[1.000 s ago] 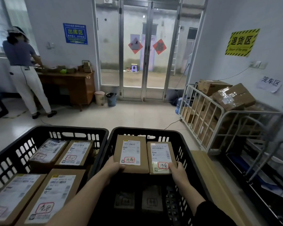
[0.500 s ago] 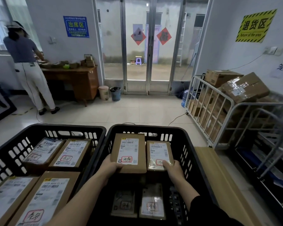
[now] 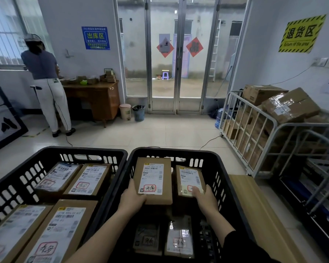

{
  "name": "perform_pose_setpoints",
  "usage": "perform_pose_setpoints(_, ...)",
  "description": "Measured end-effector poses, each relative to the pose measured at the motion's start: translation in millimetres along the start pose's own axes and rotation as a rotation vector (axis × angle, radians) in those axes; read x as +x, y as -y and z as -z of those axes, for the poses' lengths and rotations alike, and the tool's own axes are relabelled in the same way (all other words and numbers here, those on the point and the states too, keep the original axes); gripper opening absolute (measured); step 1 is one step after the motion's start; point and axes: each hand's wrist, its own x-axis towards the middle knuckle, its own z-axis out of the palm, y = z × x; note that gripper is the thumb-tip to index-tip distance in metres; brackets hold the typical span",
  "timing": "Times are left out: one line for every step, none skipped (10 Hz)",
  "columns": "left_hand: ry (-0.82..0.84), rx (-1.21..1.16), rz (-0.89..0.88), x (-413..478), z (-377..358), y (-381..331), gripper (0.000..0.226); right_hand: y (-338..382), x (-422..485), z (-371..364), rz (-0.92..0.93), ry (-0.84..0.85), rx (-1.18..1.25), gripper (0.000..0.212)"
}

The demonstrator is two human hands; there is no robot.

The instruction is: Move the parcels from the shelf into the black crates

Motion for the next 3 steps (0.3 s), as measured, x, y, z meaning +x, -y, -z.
perform_pose_setpoints(-0.009,0.163,-0.092,-4.8,1.6,-0.9,0.079,11.2,-9.2,3.2,0.112,-0.065,-0.196,0.041)
perform_pose_setpoints(-0.035,0.272,-0.182,-13.2,6.4,-7.8,0.084,28.4,-23.8,9.3,0.220,-0.073,-0.305,0.044)
perform_pose_setpoints(-0.052,0.351,-0.291,-22.8,16.6,-16.5,0.083,45.4,-42.1,14.6,0.354,-0.058,-0.303,0.039)
